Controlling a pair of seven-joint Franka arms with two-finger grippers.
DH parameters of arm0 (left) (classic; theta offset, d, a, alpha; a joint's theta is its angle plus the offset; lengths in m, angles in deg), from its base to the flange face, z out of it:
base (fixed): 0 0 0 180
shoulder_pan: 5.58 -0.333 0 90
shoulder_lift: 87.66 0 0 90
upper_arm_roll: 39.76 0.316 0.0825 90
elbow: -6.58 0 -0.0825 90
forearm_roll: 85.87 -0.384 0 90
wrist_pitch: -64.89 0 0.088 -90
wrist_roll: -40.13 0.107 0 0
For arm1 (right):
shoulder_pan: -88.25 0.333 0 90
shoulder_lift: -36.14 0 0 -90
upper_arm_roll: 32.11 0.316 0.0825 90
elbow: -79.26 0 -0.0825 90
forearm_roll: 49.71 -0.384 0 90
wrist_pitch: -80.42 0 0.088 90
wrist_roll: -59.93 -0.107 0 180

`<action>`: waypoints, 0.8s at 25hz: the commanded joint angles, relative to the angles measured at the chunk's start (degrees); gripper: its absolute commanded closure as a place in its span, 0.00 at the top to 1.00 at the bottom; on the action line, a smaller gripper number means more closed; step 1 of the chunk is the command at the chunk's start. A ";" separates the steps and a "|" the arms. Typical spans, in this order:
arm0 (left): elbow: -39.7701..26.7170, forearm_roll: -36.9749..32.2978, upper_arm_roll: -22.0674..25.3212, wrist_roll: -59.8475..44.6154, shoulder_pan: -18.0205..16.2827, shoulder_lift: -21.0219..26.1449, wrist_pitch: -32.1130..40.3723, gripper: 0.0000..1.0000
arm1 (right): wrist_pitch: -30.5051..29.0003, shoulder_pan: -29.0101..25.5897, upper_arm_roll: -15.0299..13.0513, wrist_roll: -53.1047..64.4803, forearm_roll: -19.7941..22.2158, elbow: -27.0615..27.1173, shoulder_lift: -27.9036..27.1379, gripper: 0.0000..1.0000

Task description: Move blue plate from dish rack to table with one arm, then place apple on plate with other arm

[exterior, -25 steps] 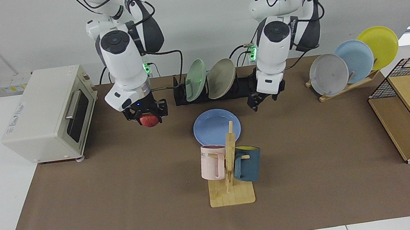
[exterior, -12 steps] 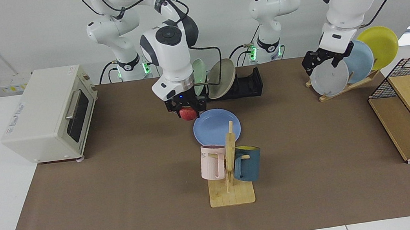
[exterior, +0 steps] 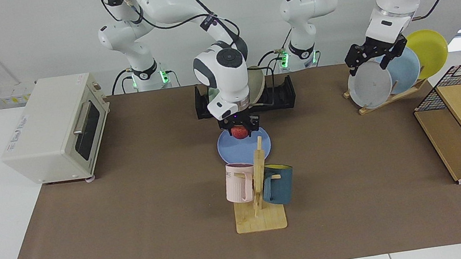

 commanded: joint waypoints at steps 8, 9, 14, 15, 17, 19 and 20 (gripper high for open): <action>3.33 1.82 -0.46 1.00 -1.29 2.71 -1.61 1.00 | -6.17 -0.12 -0.22 -2.60 -2.94 -3.39 -1.86 0.00; 3.33 1.73 -0.46 1.00 -1.37 2.71 -1.61 1.00 | -6.26 0.23 -0.22 -2.60 -3.64 -3.39 -2.12 0.00; 3.25 -0.55 -0.38 1.18 -1.29 2.62 -1.17 1.00 | -6.09 0.23 -0.22 -2.08 -3.92 -3.39 -2.39 1.00; 3.25 -0.55 -0.38 1.44 -1.29 2.62 -1.17 1.00 | -5.74 0.23 -0.22 -1.90 -3.83 -3.13 -2.39 1.00; 3.25 -0.55 -0.29 1.44 -1.20 2.62 -1.25 1.00 | -4.51 0.32 -0.39 -1.90 -3.74 -2.16 -2.13 1.00; 3.16 -0.55 -0.20 1.44 -1.02 2.62 -1.17 1.00 | -2.40 0.05 -0.48 -1.81 -3.39 -0.59 -1.51 1.00; 3.16 -0.55 -0.20 1.44 -0.94 2.62 -1.08 1.00 | -1.52 0.05 -0.57 -1.81 -3.30 0.38 -1.34 1.00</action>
